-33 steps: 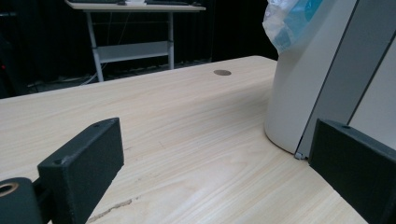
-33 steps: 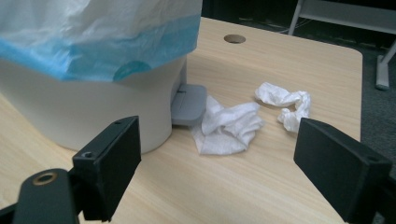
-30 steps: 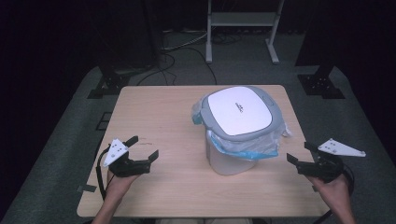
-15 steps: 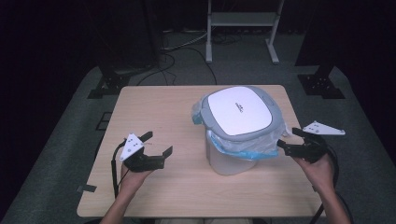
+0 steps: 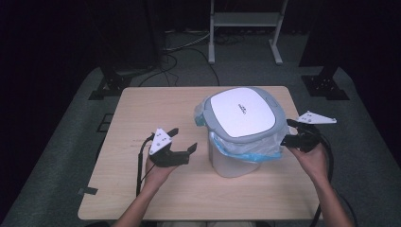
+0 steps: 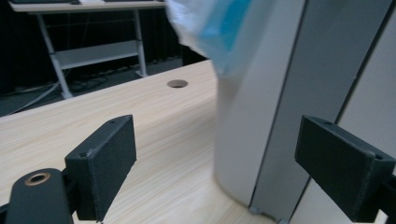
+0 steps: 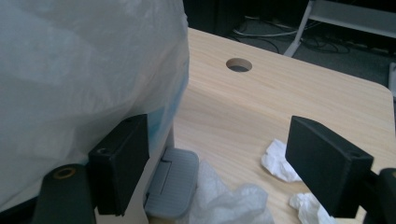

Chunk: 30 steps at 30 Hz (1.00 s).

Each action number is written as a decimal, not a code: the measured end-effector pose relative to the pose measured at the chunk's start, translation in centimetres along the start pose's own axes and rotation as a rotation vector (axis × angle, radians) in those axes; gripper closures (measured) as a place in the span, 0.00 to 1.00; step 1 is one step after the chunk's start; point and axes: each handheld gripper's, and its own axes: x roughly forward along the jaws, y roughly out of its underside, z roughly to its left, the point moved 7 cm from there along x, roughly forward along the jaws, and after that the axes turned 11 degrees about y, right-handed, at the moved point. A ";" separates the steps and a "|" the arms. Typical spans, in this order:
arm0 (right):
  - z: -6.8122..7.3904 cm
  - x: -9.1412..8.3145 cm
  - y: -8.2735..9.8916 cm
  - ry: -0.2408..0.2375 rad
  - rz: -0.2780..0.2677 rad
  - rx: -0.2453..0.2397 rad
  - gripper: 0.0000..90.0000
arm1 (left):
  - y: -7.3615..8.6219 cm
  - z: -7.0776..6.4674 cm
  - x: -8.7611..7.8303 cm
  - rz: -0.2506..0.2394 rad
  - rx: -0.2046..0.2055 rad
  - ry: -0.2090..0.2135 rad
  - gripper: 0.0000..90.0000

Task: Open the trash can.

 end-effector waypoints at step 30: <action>2.2 -1.0 0.5 -0.105 0.023 -0.103 0.47 | -0.5 1.9 3.3 0.048 -0.003 -0.080 0.13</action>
